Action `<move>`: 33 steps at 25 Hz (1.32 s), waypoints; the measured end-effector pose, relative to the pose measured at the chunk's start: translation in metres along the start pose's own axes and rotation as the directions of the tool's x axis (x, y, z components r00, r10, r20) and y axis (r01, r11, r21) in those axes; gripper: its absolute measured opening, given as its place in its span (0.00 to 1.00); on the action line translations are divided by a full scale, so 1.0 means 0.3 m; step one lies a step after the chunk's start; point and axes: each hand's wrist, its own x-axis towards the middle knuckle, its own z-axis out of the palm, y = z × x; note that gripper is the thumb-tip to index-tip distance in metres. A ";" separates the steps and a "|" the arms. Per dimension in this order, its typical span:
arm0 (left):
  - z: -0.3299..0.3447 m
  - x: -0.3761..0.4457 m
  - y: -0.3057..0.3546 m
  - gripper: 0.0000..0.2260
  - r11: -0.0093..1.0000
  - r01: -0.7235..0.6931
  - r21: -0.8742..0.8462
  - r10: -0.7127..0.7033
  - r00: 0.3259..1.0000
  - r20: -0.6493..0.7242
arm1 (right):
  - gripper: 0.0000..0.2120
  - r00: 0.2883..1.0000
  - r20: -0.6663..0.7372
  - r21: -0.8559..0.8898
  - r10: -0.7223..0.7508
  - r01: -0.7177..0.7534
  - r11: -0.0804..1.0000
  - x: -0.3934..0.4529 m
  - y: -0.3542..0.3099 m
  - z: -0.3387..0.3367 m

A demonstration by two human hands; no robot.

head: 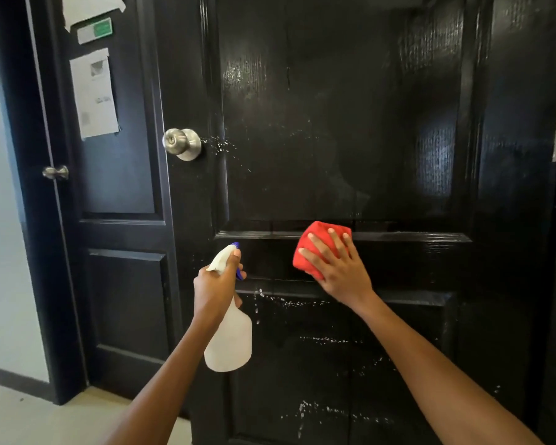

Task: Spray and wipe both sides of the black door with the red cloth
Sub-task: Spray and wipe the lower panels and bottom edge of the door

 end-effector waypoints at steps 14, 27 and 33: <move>0.250 0.091 0.300 0.22 0.984 -0.169 -0.059 0.175 0.977 0.118 | 0.32 0.895 -0.205 -0.010 0.397 -0.408 0.913 0.422 0.426 -0.301; 0.316 0.094 0.275 0.21 0.986 -0.160 -0.053 0.167 0.971 0.169 | 0.29 0.992 -0.124 -0.166 -0.019 -0.002 0.986 0.129 0.578 -0.295; 0.317 0.117 0.304 0.23 0.983 -0.183 -0.034 0.185 0.979 0.080 | 0.33 0.942 -0.138 -0.009 0.306 -0.311 0.951 0.221 0.427 -0.245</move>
